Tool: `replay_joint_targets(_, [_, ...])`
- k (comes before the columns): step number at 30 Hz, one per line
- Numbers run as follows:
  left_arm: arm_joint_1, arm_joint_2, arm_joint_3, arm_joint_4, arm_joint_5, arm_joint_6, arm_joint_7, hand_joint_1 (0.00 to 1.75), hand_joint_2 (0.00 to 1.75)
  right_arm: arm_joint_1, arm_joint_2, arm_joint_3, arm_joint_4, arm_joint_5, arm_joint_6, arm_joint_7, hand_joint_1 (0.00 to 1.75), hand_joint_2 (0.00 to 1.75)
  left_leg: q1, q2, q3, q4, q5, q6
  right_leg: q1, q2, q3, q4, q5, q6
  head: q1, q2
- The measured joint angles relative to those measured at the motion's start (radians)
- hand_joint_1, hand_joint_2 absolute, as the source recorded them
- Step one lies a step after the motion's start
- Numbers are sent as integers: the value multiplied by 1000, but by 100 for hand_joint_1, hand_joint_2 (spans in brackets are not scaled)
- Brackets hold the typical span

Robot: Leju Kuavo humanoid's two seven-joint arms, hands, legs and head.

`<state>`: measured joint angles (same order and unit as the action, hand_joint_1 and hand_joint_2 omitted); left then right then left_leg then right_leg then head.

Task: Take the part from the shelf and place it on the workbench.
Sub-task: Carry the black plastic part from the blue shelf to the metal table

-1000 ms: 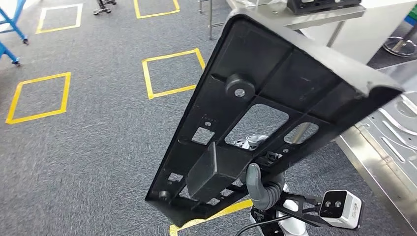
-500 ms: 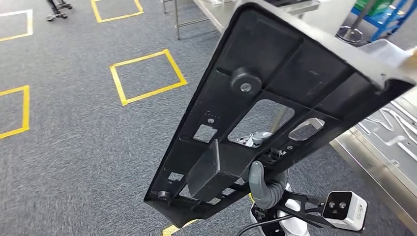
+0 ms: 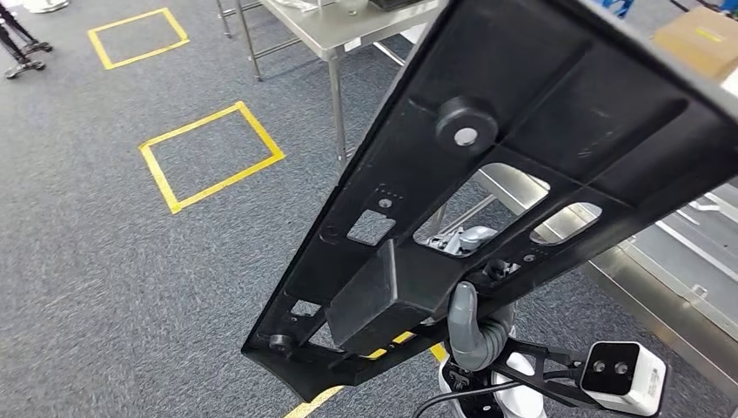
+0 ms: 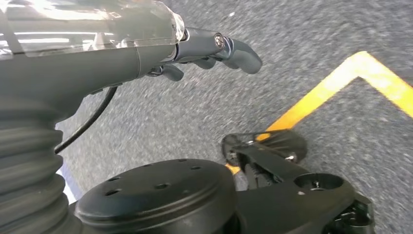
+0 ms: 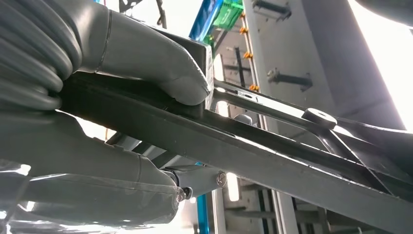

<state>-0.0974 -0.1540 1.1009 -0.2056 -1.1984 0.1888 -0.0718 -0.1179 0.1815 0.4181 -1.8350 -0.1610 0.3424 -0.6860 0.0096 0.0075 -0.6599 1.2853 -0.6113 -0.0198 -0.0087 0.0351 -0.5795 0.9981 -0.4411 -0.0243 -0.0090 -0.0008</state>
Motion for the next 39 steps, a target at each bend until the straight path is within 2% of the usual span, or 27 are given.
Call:
replay_joint_targets(1, [-1,2,0,0,-2,0,-1,0,175,1,0,0,1,3,-3,-2,175,175,3,-2,18,-35,29,-2,-1,13,0,3,-1,2,0,0])
replay_joint_targets(2, [0,5,0,0,-4,0,-3,0,175,1,1,1,1,6,-7,-4,175,175,8,-12,49,-101,68,-3,-2,27,0,8,-2,4,0,0])
replay_joint_targets(4, [4,10,0,0,-6,0,-15,0,175,3,4,3,1,11,-16,-6,175,175,15,-61,104,-220,112,-3,-3,53,-8,20,-5,16,0,0])
replay_joint_targets(6, [5,15,0,0,-5,0,-30,0,175,7,6,4,0,13,-20,-6,175,175,15,-91,117,-257,113,3,-4,74,-23,27,-2,31,0,0])
replay_joint_targets(8, [3,19,0,0,-4,0,-40,0,175,11,7,5,-2,15,-20,-6,175,175,14,-72,116,-262,118,18,-7,84,-32,27,4,44,0,0])
replay_joint_targets(10, [3,23,0,-1,-3,0,-43,0,175,13,7,5,-5,19,-21,-6,175,175,15,-47,118,-271,125,34,-5,40,-49,59,-18,53,3,0])
replay_joint_targets(12, [5,26,0,-1,-4,0,-41,0,175,15,8,5,-7,21,-23,-7,175,175,12,-20,118,-275,127,43,-4,-15,-100,167,-76,58,7,0])
replay_joint_targets(13, [7,27,0,-1,-4,0,-39,0,175,18,8,6,-7,21,-25,-7,175,175,10,-5,117,-274,127,45,-4,-25,-132,233,-104,59,7,0])
replay_joint_targets(14, [8,27,0,-1,-5,0,-36,0,175,22,8,6,-7,21,-27,-7,175,175,8,10,117,-274,126,46,-5,-28,-156,283,-119,60,7,0])
replay_joint_targets(15, [9,27,0,-1,-5,0,-33,0,175,26,8,6,-7,22,-30,-7,175,175,7,23,117,-274,125,47,-5,-30,-164,300,-115,60,7,0])
replay_joint_targets(16, [9,27,0,-1,-5,0,-30,0,175,28,8,6,-7,23,-32,-7,175,175,7,36,119,-274,124,46,-5,-33,-151,277,-94,58,7,0])
replay_joint_targets(17, [8,27,0,-1,-6,-1,-27,0,175,29,8,6,-7,24,-34,-7,175,175,6,47,121,-274,122,45,-3,-41,-119,218,-60,54,7,0])
replay_joint_targets(19, [8,26,0,-1,-8,-2,-23,0,175,29,8,6,-7,28,-37,-7,175,175,2,66,127,-273,117,39,7,-83,-46,82,-13,41,7,0])
replay_joint_targets(20, [8,25,0,-1,-9,-3,-21,0,175,29,8,7,-7,29,-37,-7,175,175,-1,74,129,-273,114,35,13,-100,-26,41,-5,35,7,0])
replay_joint_targets(21, [8,25,0,-1,-9,-4,-20,0,175,29,8,7,-7,30,-38,-7,175,175,-3,83,130,-273,111,31,17,-107,-19,25,-7,30,7,0])
replay_joint_targets(23, [5,25,0,-1,-11,-6,-19,0,175,31,8,8,-8,33,-38,-7,175,175,-6,101,135,-275,107,22,16,-85,-19,19,-5,22,7,0])
replay_joint_targets(24, [4,25,-1,-1,-13,-7,-19,0,175,32,8,8,-10,34,-38,-7,175,175,-5,94,136,-270,100,17,12,-74,-18,15,-2,18,7,0])
replay_joint_targets(25, [2,25,-1,-1,-14,-8,-19,0,175,32,8,9,-11,35,-37,-7,175,175,-4,76,129,-249,84,13,8,-64,-16,10,1,12,6,0])
replay_joint_targets(27, [3,25,-2,-1,-16,-11,-19,0,175,33,8,11,-14,35,-36,-7,175,175,1,24,83,-143,24,7,3,-44,-14,6,4,4,5,0])
replay_joint_targets(29, [2,25,-2,-1,-15,-13,-21,0,175,35,8,13,-14,36,-35,-7,175,175,3,4,20,-16,-25,3,3,-20,-15,7,5,1,4,0])
replay_joint_targets(30, [0,24,-2,-1,-15,-14,-21,0,175,36,8,13,-14,37,-35,-6,175,175,3,3,4,11,-24,2,3,-8,-15,9,5,1,4,0])
replay_joint_targets(31, [-2,24,-2,-1,-16,-15,-21,0,175,37,8,13,-14,37,-35,-6,175,175,4,1,8,-2,-2,1,2,5,-14,10,4,2,4,0])
replay_joint_targets(32, [-2,24,-3,-1,-16,-15,-21,0,175,37,8,13,-14,38,-34,-6,175,175,5,-3,27,-50,34,1,2,18,-14,13,3,4,4,0])
replay_joint_targets(34, [1,24,-3,-1,-17,-16,-20,0,175,36,8,13,-14,38,-33,-6,175,175,12,-43,79,-180,100,1,1,45,-18,25,-1,12,4,0])
replay_joint_targets(36, [4,23,-4,-1,-17,-18,-21,0,175,34,8,14,-14,38,-33,-6,175,175,14,-75,102,-243,119,8,1,66,-30,34,-1,26,4,0])
replay_joint_targets(38, [4,22,-5,-1,-18,-19,-21,0,175,34,8,14,-14,39,-33,-6,175,175,11,-64,101,-245,121,21,-1,83,-38,33,5,40,5,0])
replay_joint_targets(39, [3,21,-6,-1,-18,-19,-22,0,175,34,7,14,-14,39,-33,-6,175,175,10,-54,102,-248,125,28,-1,80,-40,35,4,45,5,0])
